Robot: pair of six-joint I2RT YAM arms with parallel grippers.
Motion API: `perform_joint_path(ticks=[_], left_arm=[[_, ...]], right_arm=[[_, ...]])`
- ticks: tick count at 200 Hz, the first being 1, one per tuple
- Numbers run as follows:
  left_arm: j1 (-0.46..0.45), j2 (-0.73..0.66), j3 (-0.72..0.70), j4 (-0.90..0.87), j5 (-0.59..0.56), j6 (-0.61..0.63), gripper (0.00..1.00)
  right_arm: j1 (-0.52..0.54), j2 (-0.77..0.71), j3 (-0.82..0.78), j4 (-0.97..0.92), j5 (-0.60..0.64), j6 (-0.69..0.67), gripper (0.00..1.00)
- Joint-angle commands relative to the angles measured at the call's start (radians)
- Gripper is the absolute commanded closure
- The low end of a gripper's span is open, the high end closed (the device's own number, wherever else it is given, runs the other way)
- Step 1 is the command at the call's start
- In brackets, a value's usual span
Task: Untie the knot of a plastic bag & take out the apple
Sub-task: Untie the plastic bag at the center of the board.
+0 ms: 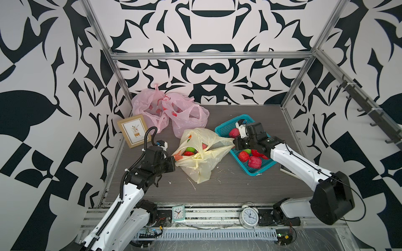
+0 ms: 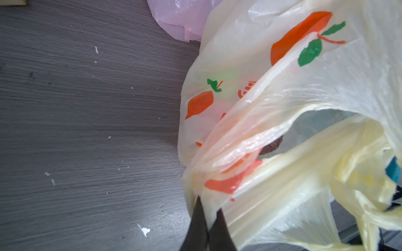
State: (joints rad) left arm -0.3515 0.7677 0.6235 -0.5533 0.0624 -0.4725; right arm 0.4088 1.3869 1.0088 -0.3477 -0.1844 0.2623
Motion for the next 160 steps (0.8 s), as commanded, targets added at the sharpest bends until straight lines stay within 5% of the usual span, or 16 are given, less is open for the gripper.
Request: perform_joint_path(ticks=[1, 24, 35, 59, 79, 128, 160], left_arm=[[0.027, -0.013, -0.023, -0.103, -0.087, -0.013, 1.00], [0.026, -0.010, -0.013, -0.079, -0.014, -0.020, 1.00], [0.026, 0.000, 0.011, -0.072, 0.016, -0.010, 1.00], [0.027, 0.034, 0.106, -0.122, 0.036, 0.035, 0.75], [0.026, 0.043, 0.185, -0.171, 0.036, 0.075, 0.53], [0.025, 0.042, 0.318, -0.196, 0.060, 0.154, 0.36], [-0.023, 0.148, 0.393, -0.143, 0.276, 0.158, 0.51]], right_arm=[[-0.065, 0.019, 0.057, -0.025, 0.098, -0.043, 1.00], [-0.062, 0.027, 0.077, -0.012, -0.063, -0.062, 1.00], [-0.051, 0.011, 0.072, 0.018, -0.136, -0.055, 0.91], [0.001, -0.032, 0.089, 0.013, -0.163, -0.076, 0.63], [0.039, -0.075, 0.113, -0.012, -0.168, -0.096, 0.53], [0.215, -0.122, 0.168, -0.053, -0.118, -0.112, 0.50], [0.338, -0.058, 0.159, -0.028, -0.045, -0.022, 0.63]])
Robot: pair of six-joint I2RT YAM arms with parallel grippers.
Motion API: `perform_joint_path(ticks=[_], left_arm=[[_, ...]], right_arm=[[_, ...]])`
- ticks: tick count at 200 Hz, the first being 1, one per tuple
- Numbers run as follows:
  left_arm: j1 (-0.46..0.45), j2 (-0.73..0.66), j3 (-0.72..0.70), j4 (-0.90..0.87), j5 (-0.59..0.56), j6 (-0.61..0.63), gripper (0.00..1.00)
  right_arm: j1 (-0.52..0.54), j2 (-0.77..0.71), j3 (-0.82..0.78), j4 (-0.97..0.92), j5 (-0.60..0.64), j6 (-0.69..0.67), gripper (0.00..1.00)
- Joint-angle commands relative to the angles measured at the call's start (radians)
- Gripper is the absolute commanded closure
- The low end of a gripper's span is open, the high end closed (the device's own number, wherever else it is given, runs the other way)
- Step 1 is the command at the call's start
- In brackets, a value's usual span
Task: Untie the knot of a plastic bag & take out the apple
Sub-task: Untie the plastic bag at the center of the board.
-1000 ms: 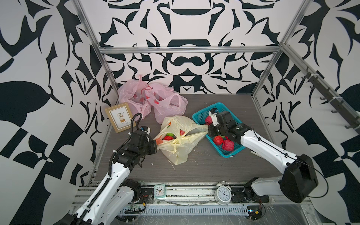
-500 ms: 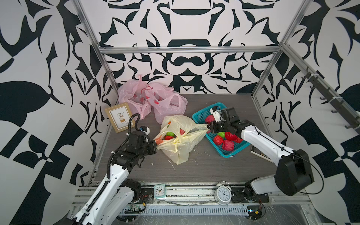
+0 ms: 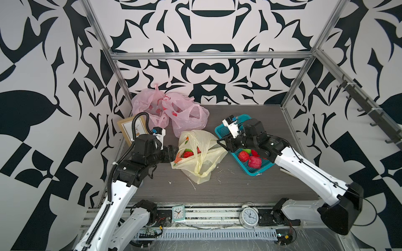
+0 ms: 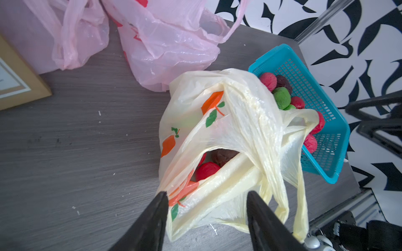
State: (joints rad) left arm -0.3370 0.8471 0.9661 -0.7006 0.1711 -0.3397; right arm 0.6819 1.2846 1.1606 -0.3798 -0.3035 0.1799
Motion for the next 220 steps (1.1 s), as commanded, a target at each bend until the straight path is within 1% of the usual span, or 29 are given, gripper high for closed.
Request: perform_joint_path(ticks=[1, 8, 17, 26, 31, 35, 43, 47, 57, 80, 96, 123, 140, 145, 162, 178, 190, 199, 220], left_arm=[[-0.042, 0.073, 0.053, 0.006, 0.170, 0.025, 0.52], [-0.068, 0.096, 0.069, 0.009, 0.175, 0.029, 0.56], [-0.095, 0.131, 0.093, -0.006, 0.169, 0.036, 0.59], [-0.102, 0.165, 0.112, -0.037, 0.174, 0.033, 0.63], [-0.102, 0.178, 0.118, -0.055, 0.182, 0.032, 0.64], [-0.102, 0.185, 0.119, -0.064, 0.187, 0.032, 0.62], [-0.103, 0.193, 0.115, -0.074, 0.195, 0.027, 0.52], [-0.103, 0.193, 0.112, -0.075, 0.197, 0.025, 0.49], [-0.105, 0.191, 0.097, -0.071, 0.204, 0.020, 0.45], [-0.105, 0.187, 0.075, -0.065, 0.196, 0.012, 0.44], [-0.104, 0.178, 0.063, -0.047, 0.186, 0.012, 0.44], [-0.105, 0.166, 0.056, -0.045, 0.179, 0.037, 0.42], [-0.104, 0.158, 0.045, -0.038, 0.167, 0.061, 0.39], [-0.105, 0.155, 0.039, -0.033, 0.163, 0.064, 0.38], [-0.105, 0.154, 0.030, -0.010, 0.147, 0.072, 0.37], [-0.105, 0.171, 0.036, -0.009, 0.130, 0.086, 0.37], [-0.105, 0.189, 0.046, -0.010, 0.115, 0.100, 0.37], [-0.104, 0.204, 0.056, -0.011, 0.116, 0.106, 0.37], [-0.106, 0.237, 0.066, -0.005, 0.138, 0.108, 0.37]], right_arm=[[0.067, 0.047, 0.006, 0.007, 0.078, 0.064, 0.64], [0.080, 0.062, -0.007, 0.022, 0.106, 0.093, 0.65], [0.092, 0.081, -0.019, 0.040, 0.144, 0.129, 0.67], [0.099, 0.095, -0.035, 0.061, 0.158, 0.162, 0.66], [0.100, 0.100, -0.045, 0.075, 0.149, 0.171, 0.63], [0.103, 0.103, -0.053, 0.086, 0.139, 0.180, 0.61], [0.103, 0.106, -0.064, 0.108, 0.123, 0.199, 0.59], [0.104, 0.107, -0.068, 0.118, 0.111, 0.206, 0.58], [0.104, 0.115, -0.072, 0.133, 0.087, 0.221, 0.58], [0.104, 0.144, -0.073, 0.172, 0.023, 0.257, 0.56], [0.103, 0.170, -0.078, 0.228, -0.021, 0.281, 0.51], [0.103, 0.201, -0.081, 0.312, -0.068, 0.309, 0.51], [0.104, 0.229, -0.065, 0.325, -0.066, 0.316, 0.51], [0.103, 0.238, -0.059, 0.325, -0.061, 0.314, 0.53], [0.104, 0.271, -0.033, 0.337, -0.068, 0.311, 0.67], [0.104, 0.294, 0.002, 0.361, -0.097, 0.306, 0.83], [0.104, 0.304, 0.033, 0.371, -0.109, 0.299, 0.90], [0.104, 0.307, 0.054, 0.379, -0.114, 0.291, 0.94], [0.103, 0.303, 0.083, 0.404, -0.112, 0.284, 0.95]])
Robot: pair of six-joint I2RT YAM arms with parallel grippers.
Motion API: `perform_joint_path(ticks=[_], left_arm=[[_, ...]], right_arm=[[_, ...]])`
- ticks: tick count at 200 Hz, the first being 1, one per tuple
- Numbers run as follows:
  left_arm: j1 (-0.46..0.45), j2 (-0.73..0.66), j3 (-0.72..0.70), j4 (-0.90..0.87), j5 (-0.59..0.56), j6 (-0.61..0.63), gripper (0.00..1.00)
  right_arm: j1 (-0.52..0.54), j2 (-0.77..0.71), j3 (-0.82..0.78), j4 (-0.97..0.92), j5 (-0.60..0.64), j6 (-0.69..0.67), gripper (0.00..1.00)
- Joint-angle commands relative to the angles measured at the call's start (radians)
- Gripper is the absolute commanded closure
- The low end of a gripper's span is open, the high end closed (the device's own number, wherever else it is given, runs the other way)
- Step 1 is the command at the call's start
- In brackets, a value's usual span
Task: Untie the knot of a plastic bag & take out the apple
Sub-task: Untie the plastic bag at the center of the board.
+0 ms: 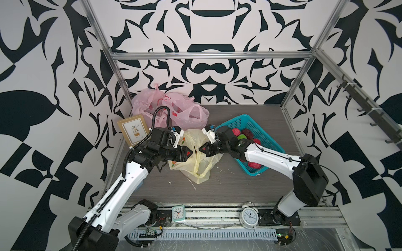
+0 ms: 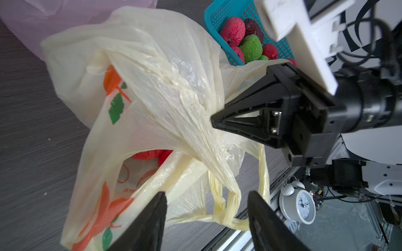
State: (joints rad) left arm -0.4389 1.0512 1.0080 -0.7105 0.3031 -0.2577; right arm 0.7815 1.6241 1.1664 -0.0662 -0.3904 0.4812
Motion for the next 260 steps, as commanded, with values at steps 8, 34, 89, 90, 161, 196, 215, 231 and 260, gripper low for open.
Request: perform_joint_path(ticks=[8, 34, 89, 90, 161, 196, 215, 231, 260], left_arm=[[-0.006, 0.040, 0.027, 0.010, 0.011, 0.025, 0.37], [-0.012, 0.057, 0.022, 0.053, 0.032, 0.018, 0.33], [-0.015, 0.137, 0.017, 0.128, 0.130, -0.001, 0.77], [-0.015, 0.138, 0.018, 0.129, 0.130, -0.002, 0.78], [-0.015, 0.087, 0.042, 0.153, -0.144, -0.037, 1.00], [-0.014, 0.059, 0.078, 0.191, -0.218, -0.045, 1.00], [-0.014, 0.076, 0.094, 0.206, -0.234, -0.046, 1.00], [-0.014, 0.093, 0.093, 0.228, -0.228, -0.057, 1.00], [-0.013, 0.110, 0.068, 0.265, -0.264, -0.063, 1.00]], right_arm=[[0.004, -0.038, 0.084, 0.100, -0.023, -0.017, 0.95], [0.004, -0.032, 0.099, 0.129, -0.031, -0.009, 0.95], [0.005, -0.005, 0.112, 0.175, -0.046, 0.017, 0.96], [0.005, -0.005, 0.113, 0.175, -0.047, 0.017, 0.96], [0.064, -0.062, 0.045, 0.080, 0.059, -0.070, 0.56], [0.170, -0.135, -0.042, 0.057, 0.245, -0.127, 0.50], [0.236, -0.097, -0.009, 0.011, 0.374, -0.157, 0.50], [0.280, -0.028, 0.046, -0.026, 0.508, -0.154, 0.50], [0.317, 0.074, 0.092, -0.047, 0.690, -0.086, 0.50]])
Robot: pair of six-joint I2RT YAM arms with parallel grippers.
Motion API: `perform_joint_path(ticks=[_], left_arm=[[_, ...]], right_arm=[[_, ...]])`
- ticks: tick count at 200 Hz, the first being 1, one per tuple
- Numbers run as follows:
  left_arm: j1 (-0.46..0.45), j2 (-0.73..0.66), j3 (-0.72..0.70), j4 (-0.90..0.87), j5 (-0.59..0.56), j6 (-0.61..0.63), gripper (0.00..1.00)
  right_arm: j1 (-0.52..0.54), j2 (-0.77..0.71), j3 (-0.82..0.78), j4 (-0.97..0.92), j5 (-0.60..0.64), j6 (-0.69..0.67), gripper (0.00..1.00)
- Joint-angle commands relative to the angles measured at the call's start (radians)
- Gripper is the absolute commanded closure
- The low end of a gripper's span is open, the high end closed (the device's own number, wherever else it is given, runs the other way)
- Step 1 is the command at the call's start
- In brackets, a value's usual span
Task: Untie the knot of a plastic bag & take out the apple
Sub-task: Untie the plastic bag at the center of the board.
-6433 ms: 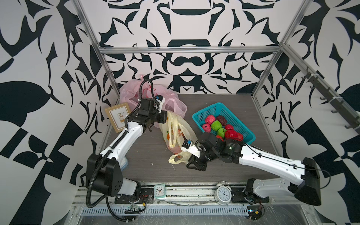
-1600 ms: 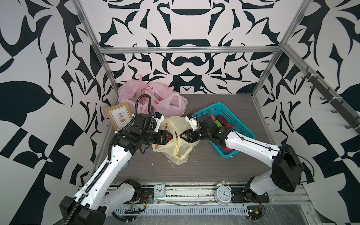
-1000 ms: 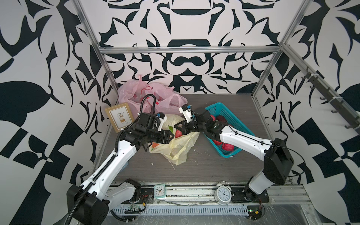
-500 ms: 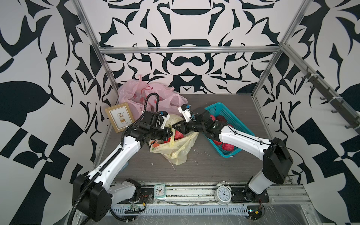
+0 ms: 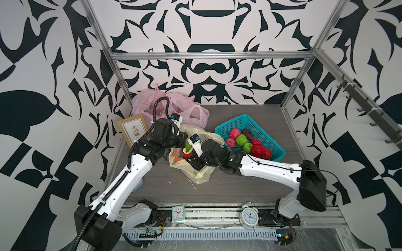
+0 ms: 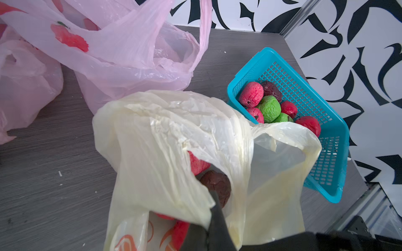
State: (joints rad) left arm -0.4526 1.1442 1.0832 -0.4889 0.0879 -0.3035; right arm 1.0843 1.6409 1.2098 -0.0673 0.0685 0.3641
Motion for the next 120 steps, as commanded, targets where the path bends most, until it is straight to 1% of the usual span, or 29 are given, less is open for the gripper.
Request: perform_joint_path(ticks=[1, 22, 39, 57, 81, 84, 90, 96, 99, 105, 120], left_arm=[[0.001, 0.017, -0.008, 0.044, -0.052, -0.016, 1.00], [0.025, 0.035, -0.052, 0.067, -0.099, -0.005, 1.00], [0.067, 0.059, -0.103, 0.099, -0.082, -0.012, 1.00], [0.087, 0.079, -0.165, 0.144, -0.091, -0.026, 1.00], [0.102, 0.109, -0.214, 0.184, -0.126, -0.031, 1.00], [0.103, 0.114, -0.217, 0.185, -0.132, -0.029, 1.00], [0.106, 0.121, -0.221, 0.186, -0.143, -0.027, 1.00], [0.113, 0.123, -0.224, 0.189, -0.141, -0.026, 1.00], [0.116, 0.154, -0.226, 0.191, -0.139, -0.026, 1.00], [0.121, 0.170, -0.231, 0.197, -0.138, -0.026, 1.00], [0.129, 0.194, -0.239, 0.205, -0.142, -0.031, 1.00]], right_arm=[[0.014, 0.058, 0.048, -0.048, 0.233, 0.033, 0.50], [0.024, 0.050, 0.003, -0.062, 0.221, 0.065, 0.50], [0.036, 0.022, -0.056, -0.067, 0.180, 0.087, 0.51], [0.054, 0.003, -0.099, -0.106, 0.149, 0.093, 0.51], [0.070, -0.030, -0.150, -0.178, 0.135, 0.072, 0.51], [0.072, -0.035, -0.158, -0.185, 0.101, 0.066, 0.51], [0.071, -0.043, -0.175, -0.201, 0.088, 0.056, 0.51], [0.071, -0.055, -0.190, -0.216, 0.080, 0.044, 0.51], [0.071, -0.059, -0.199, -0.221, 0.076, 0.036, 0.51], [0.071, -0.065, -0.214, -0.234, 0.069, 0.023, 0.51], [0.071, -0.070, -0.232, -0.285, 0.076, 0.004, 0.51]])
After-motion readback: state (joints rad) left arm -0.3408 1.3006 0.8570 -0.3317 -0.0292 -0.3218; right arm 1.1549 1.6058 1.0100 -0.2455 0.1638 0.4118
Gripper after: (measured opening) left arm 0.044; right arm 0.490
